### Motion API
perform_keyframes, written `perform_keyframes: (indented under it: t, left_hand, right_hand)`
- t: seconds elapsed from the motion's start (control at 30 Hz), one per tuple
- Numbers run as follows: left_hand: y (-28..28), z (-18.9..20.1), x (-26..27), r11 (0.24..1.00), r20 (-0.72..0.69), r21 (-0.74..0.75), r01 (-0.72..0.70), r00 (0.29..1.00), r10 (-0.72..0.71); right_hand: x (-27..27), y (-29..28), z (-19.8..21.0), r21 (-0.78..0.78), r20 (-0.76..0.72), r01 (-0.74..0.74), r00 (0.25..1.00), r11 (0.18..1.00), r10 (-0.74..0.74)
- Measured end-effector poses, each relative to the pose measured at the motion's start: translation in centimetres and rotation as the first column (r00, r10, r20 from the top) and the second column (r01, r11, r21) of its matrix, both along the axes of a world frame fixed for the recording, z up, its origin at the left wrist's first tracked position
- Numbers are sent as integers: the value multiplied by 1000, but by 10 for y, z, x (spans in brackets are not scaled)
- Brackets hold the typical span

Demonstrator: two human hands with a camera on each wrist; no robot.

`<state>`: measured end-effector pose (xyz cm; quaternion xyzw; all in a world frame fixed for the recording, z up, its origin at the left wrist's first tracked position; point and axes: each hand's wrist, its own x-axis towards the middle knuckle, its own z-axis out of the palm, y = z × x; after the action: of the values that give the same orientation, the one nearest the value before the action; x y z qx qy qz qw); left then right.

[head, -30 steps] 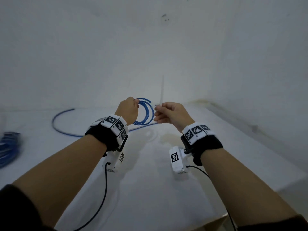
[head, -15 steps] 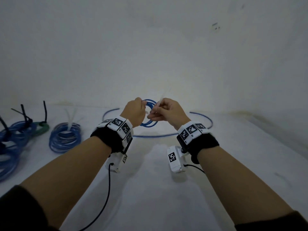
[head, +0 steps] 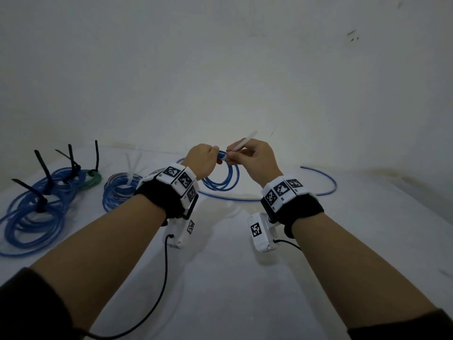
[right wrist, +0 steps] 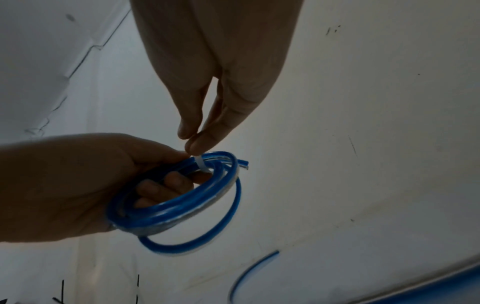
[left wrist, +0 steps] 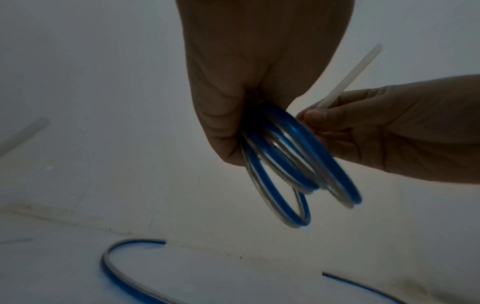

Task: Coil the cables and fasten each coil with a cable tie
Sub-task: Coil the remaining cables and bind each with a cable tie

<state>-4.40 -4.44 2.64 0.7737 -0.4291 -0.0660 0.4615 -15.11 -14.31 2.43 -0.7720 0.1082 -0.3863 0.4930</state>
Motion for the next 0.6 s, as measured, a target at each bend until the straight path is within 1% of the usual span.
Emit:
perform_keyframes:
  t: [0.1,0.17,0.27,0.4,0.5,0.6]
  left_hand:
    - [-2,3,1,998,-119,-55,5,993,-12]
    - [-3,3,2,997,-154,-80,-4,988,-9]
    - [-3,-1,2,992,-204,-125,-16,979,-10]
    - [-3,-6,0,979,-161,-201,-11,987,-23]
    - [-3,-6,-4,962,-150,-271,27,986,-70]
    - [-5,-6,-8,948,-128,-313,63,986,-107]
  right_hand:
    - [0,4,-3,10,-8,-18,1000,1000,18]
    - [-2,8,-3,44,14,-45,999,998,44]
    - [-5,11,0,141,69,-77,995,987,68]
    - [-8,11,6,223,171,-63,985,973,25]
    - [-7,11,7,265,174,-18,984,964,-29]
    - [-6,10,9,273,149,-11,988,962,-32]
